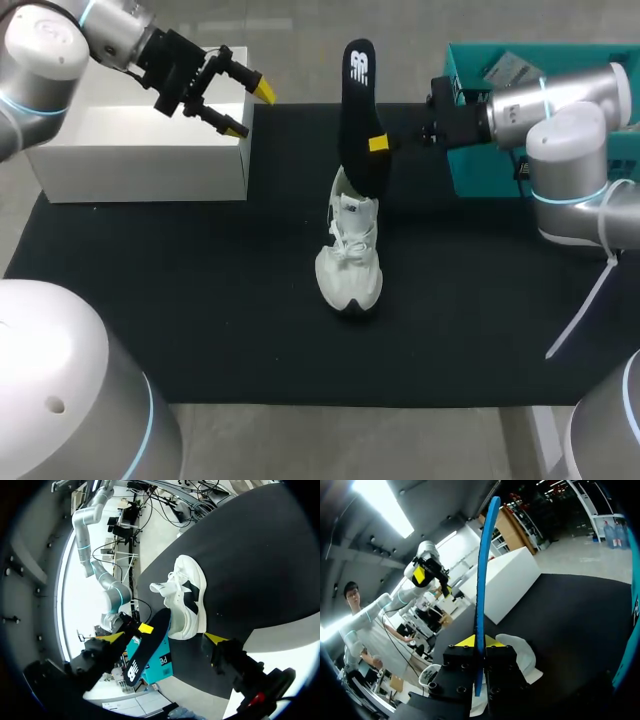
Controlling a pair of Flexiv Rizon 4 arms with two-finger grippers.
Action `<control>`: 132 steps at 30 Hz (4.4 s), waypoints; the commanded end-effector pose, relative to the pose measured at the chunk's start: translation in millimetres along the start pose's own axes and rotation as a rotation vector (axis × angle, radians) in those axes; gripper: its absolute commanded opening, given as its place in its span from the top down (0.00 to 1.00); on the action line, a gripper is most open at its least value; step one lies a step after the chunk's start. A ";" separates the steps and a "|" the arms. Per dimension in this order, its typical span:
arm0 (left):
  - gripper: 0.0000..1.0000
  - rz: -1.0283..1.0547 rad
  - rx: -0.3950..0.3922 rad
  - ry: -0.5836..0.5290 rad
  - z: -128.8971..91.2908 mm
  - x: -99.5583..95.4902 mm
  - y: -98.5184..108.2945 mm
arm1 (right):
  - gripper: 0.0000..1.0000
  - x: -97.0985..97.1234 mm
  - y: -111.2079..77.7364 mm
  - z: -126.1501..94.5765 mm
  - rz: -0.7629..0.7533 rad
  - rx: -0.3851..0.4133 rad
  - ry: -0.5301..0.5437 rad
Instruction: Take the shoe out of the shoebox, open the shoe tongue, remove and reinsert the insole, then place the shoe into the shoebox
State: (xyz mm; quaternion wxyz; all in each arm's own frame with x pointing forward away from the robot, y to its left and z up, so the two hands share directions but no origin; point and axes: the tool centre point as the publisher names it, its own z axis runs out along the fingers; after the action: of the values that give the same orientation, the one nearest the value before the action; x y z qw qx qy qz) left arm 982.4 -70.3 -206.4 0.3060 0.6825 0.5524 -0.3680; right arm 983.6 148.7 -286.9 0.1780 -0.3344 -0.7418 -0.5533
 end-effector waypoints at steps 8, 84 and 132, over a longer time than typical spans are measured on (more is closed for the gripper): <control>0.00 0.001 -0.003 0.003 0.3 -0.4 -1.3 | 1.00 5.1 23.2 -11.6 -0.056 -0.002 -0.036; 0.00 0.001 -0.003 0.003 0.3 -0.4 -1.3 | 1.00 18.7 27.6 40.3 -0.028 -0.120 0.023; 0.00 0.001 -0.003 0.003 0.3 -0.4 -1.3 | 1.00 31.6 25.0 68.0 0.027 -0.170 0.003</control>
State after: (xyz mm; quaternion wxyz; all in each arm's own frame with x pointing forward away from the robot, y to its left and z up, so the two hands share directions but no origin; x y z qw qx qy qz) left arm 982.3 -70.3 -206.3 0.3060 0.6825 0.5524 -0.3680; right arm 989.4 220.2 -265.9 0.1608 -0.3545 -0.6921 -0.6079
